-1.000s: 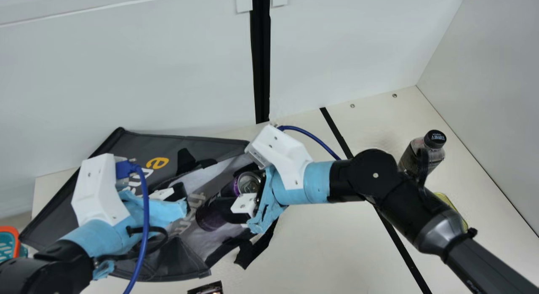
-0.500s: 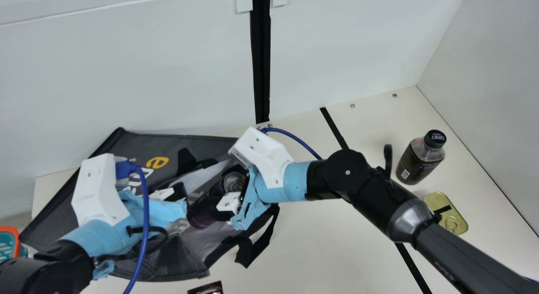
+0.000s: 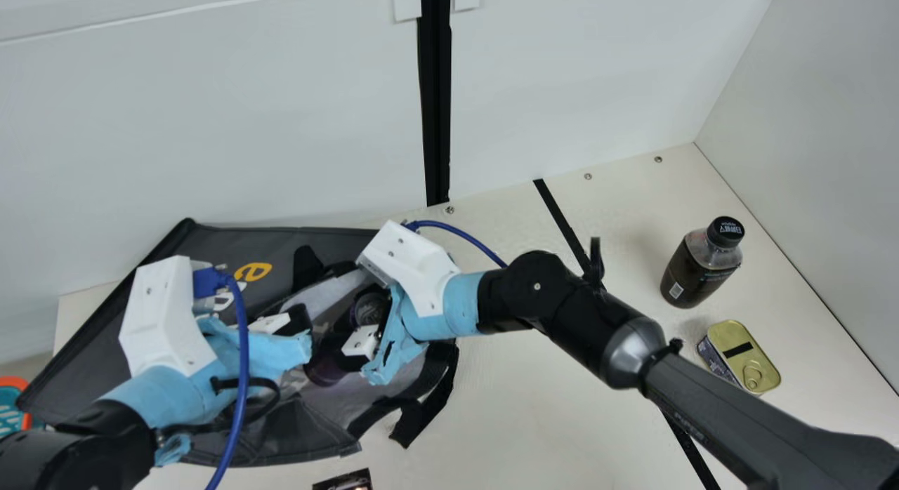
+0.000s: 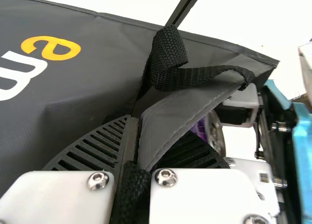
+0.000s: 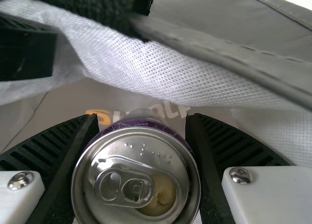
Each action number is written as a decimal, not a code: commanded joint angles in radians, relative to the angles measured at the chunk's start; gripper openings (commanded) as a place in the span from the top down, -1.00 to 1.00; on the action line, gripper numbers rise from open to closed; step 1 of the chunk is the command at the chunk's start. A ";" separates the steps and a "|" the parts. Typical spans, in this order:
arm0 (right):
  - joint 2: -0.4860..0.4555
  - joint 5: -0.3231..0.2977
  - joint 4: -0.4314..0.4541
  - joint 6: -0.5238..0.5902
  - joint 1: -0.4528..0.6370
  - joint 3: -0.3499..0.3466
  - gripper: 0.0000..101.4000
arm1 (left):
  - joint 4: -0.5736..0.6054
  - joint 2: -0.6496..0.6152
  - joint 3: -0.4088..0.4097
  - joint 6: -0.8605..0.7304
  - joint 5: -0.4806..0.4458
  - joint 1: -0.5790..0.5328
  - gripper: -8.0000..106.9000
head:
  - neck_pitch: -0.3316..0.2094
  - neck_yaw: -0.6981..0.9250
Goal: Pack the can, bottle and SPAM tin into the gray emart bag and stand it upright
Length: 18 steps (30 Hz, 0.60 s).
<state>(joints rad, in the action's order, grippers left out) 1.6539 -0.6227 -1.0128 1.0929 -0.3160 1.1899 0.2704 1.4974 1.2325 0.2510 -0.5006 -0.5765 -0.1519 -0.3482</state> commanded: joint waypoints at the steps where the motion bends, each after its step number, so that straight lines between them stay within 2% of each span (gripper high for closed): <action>1: 0.011 0.001 0.006 -0.007 -0.006 0.009 1.00 | 0.000 0.000 0.000 0.000 0.000 0.000 1.00 | -0.023 -0.001; 6: 0.036 0.008 0.018 -0.020 -0.019 0.032 1.00 | 0.000 0.000 0.000 0.000 0.000 0.000 1.00 | -0.023 -0.001; 18: 0.048 0.004 0.036 -0.031 -0.024 0.053 0.21 | 0.000 0.000 0.000 0.000 0.000 0.000 1.00 | -0.023 -0.001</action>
<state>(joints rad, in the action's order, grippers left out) 1.7019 -0.6150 -0.9788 1.0617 -0.3409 1.2426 0.2704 1.4974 1.2325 0.2510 -0.5006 -0.5765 -0.1519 -0.3467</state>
